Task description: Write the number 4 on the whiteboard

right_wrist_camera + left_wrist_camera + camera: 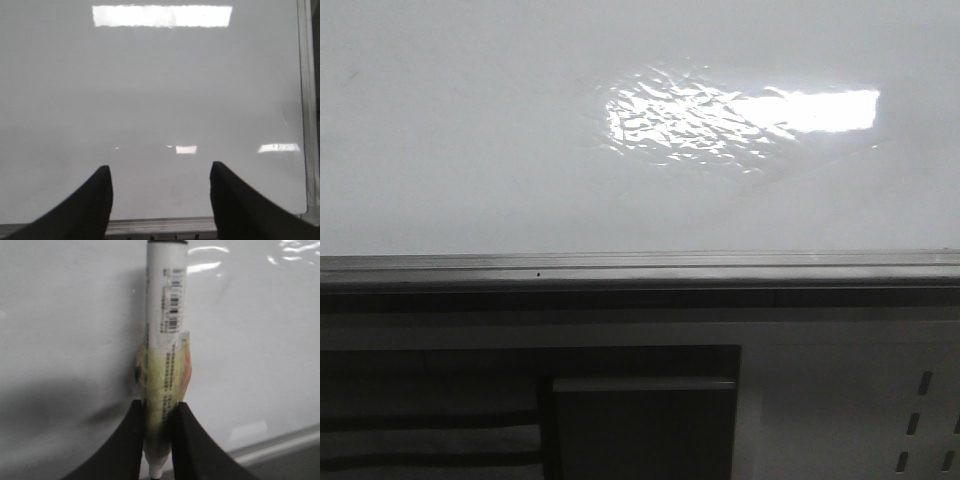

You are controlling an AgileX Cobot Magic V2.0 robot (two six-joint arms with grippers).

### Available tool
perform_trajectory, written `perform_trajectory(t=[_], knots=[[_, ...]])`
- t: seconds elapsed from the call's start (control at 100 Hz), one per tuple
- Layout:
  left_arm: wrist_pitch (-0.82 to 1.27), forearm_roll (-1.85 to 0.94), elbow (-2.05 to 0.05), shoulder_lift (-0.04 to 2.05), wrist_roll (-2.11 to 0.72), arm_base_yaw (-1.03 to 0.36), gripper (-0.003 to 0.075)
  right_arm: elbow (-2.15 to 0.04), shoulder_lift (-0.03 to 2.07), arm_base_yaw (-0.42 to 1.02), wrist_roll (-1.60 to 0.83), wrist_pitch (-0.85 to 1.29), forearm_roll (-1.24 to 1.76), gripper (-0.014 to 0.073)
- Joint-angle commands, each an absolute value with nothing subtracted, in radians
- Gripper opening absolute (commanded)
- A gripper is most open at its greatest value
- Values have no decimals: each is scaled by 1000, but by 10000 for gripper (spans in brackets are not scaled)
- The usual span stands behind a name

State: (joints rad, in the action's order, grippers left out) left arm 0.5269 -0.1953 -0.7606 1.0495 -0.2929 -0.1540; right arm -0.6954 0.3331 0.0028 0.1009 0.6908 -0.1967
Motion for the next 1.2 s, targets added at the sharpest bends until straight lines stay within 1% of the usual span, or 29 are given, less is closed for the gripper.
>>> perform_trajectory(t=[0.0,0.13,0.26,0.29,0.4,0.54,0.69,0.83,1.04,1.19], knots=[[666,-229,-886,1031,-406,-185,-20,-779,394,-3,58,711,-154,384],[866,-336,-1020,1031,-551,-254,-20,-842,502,26,-96,822,11,384],[1032,-401,-1131,1044,-667,-363,-20,-884,620,88,-399,849,327,384],[1051,-401,-1154,1054,-667,-397,-20,-893,648,107,-488,851,404,384],[1074,-398,-1207,1093,-674,-508,-20,-920,742,165,-693,857,555,384],[1068,-388,-1237,1164,-733,-664,-20,-974,854,252,-856,932,582,384],[1068,-346,-1276,1258,-750,-794,-20,-1036,944,362,-956,986,605,384],[1068,-301,-1316,1327,-765,-866,-20,-1073,998,441,-1011,990,631,384],[1052,-301,-1374,1357,-800,-905,-20,-1073,1046,473,-1019,983,642,384],[1033,-299,-1386,1357,-804,-905,-20,-1073,1055,473,-1096,982,711,384]])
